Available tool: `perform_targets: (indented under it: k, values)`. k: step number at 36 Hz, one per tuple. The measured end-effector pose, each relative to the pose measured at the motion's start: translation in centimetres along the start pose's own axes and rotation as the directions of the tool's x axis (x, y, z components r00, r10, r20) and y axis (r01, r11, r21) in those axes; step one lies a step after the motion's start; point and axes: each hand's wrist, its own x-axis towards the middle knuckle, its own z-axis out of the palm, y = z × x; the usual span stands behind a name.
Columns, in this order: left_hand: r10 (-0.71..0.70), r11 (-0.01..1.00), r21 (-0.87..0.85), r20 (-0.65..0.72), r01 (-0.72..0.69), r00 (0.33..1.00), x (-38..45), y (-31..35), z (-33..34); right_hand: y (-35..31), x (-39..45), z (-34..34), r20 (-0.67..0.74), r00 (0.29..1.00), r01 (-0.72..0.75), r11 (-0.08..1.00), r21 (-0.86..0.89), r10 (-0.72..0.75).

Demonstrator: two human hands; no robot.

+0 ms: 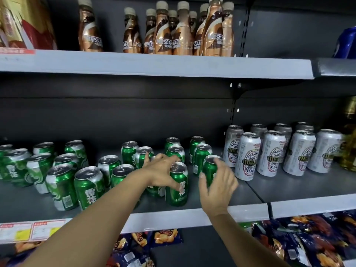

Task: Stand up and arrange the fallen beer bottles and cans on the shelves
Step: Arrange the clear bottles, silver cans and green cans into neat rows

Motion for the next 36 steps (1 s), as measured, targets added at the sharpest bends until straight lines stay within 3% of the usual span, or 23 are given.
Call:
perform_targets:
  k: [3,7,13,16,20,24,30,33,36]
  values:
    - [0.014,1.000,-0.014,0.039,-0.014,0.999,-0.1,-0.5,-0.9,-1.9,0.3,0.4,0.052,0.974,0.220,0.975,0.042,-0.222]
    - [-0.050,0.988,-0.151,-0.032,0.044,0.998,-0.2,-1.9,-2.1,-4.5,2.1,1.0,0.098,0.946,0.302,0.950,0.080,-0.309]
    - [-0.259,0.956,-0.217,-0.305,0.198,0.917,-0.1,-6.8,-3.6,-7.7,6.0,2.9,0.420,0.894,0.187,0.982,-0.029,-0.157]
    - [-0.336,0.928,-0.278,-0.328,0.250,0.883,0.1,-9.9,-4.3,-8.9,7.8,4.1,0.523,0.850,0.108,0.993,-0.053,-0.064]
    - [-0.369,0.919,-0.269,-0.326,0.289,0.870,0.6,-13.1,-5.4,-10.2,9.2,6.2,0.605,0.795,0.128,0.986,-0.104,-0.039]
    - [-0.342,0.928,-0.243,-0.252,0.283,0.905,2.3,-15.5,-5.9,-11.8,10.1,8.6,0.754,0.657,0.182,0.971,-0.157,-0.001]
    - [-0.201,0.975,-0.111,-0.091,0.190,0.975,5.6,-17.1,-6.6,-13.8,10.5,12.6,0.935,0.334,0.203,0.960,-0.193,0.117]
    - [-0.147,0.988,-0.029,0.046,0.148,0.988,7.1,-17.1,-6.7,-14.4,10.3,13.8,0.951,0.269,0.199,0.957,-0.211,0.154]
    - [-0.148,0.989,0.010,0.097,0.148,0.984,8.2,-17.2,-6.2,-14.5,10.5,14.3,0.959,0.241,0.222,0.953,-0.207,0.152]
